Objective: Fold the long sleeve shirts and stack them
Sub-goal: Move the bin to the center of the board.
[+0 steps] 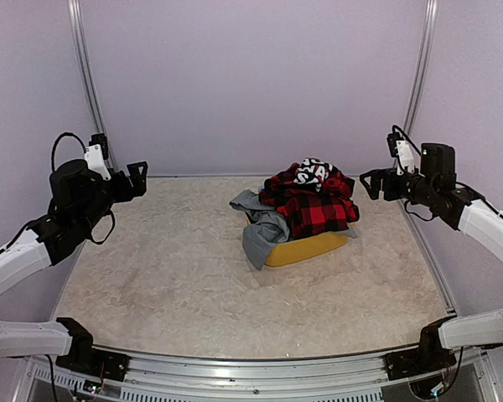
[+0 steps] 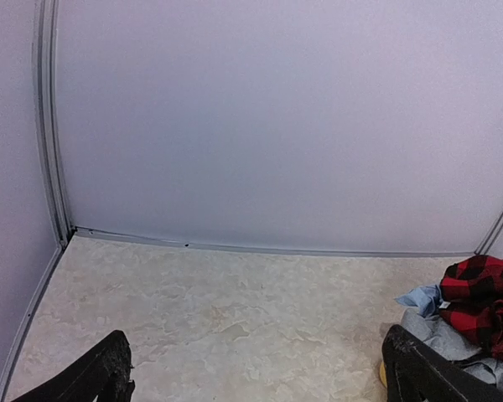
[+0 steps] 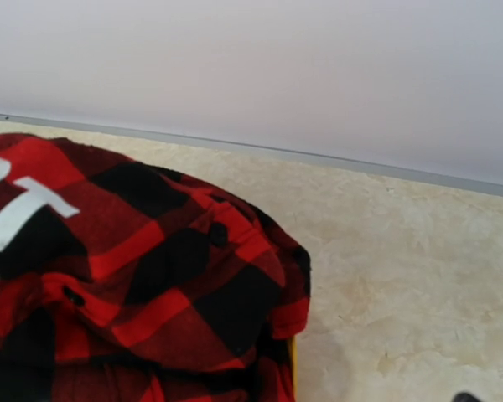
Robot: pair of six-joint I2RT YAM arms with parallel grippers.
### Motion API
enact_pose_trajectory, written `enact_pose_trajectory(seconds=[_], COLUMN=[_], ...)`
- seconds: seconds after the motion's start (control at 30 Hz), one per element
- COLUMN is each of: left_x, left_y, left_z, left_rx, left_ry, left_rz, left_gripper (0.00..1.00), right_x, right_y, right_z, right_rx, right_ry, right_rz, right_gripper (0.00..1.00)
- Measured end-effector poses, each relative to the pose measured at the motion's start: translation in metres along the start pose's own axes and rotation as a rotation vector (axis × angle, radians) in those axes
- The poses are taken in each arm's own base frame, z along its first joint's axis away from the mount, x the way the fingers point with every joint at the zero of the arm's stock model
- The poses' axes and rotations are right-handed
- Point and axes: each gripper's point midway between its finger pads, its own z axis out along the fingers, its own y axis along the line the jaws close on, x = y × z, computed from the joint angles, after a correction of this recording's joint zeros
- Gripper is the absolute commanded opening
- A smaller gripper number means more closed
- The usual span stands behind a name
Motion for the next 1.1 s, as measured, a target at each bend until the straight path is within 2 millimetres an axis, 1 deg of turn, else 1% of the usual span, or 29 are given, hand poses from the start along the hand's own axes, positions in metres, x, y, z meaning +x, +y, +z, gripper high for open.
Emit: enact_pose_trajectory(seconds=[0.47, 0.57, 0.67, 0.73, 0.83, 0.9, 0.97, 1.03, 1.1], left_x=[0.001, 0.001, 0.001, 0.002, 0.008, 0.013, 0.022, 0.032, 0.046], left_y=[-0.007, -0.007, -0.008, -0.009, -0.011, -0.017, -0.026, -0.038, -0.052], left_z=[-0.002, -0.003, -0.003, -0.003, -0.003, -0.002, 0.0, 0.001, 0.001], left_rx=[0.016, 0.013, 0.01, 0.011, 0.015, 0.022, 0.038, 0.062, 0.092], left_ry=[0.002, 0.0, 0.0, 0.004, 0.024, 0.047, 0.072, 0.099, 0.133], left_rz=[0.007, 0.01, 0.014, 0.016, 0.024, 0.036, 0.056, 0.075, 0.093], left_gripper=[0.99, 0.99, 0.99, 0.99, 0.99, 0.99, 0.99, 0.99, 0.99], right_x=[0.004, 0.002, -0.008, -0.021, -0.033, -0.031, -0.021, -0.008, 0.01], right_y=[-0.001, -0.002, -0.003, -0.002, 0.008, 0.023, 0.039, 0.051, 0.056], right_z=[-0.001, -0.003, -0.009, -0.015, -0.022, -0.023, -0.021, -0.014, -0.003], right_rx=[0.005, 0.015, 0.028, 0.029, 0.004, -0.038, -0.082, -0.118, -0.129], right_ry=[0.021, 0.033, 0.044, 0.041, 0.034, 0.054, 0.093, 0.14, 0.19], right_rz=[0.004, 0.007, 0.013, 0.012, -0.007, -0.036, -0.064, -0.08, -0.078], right_gripper=[0.99, 0.99, 0.99, 1.0, 0.99, 1.0, 0.99, 0.98, 0.98])
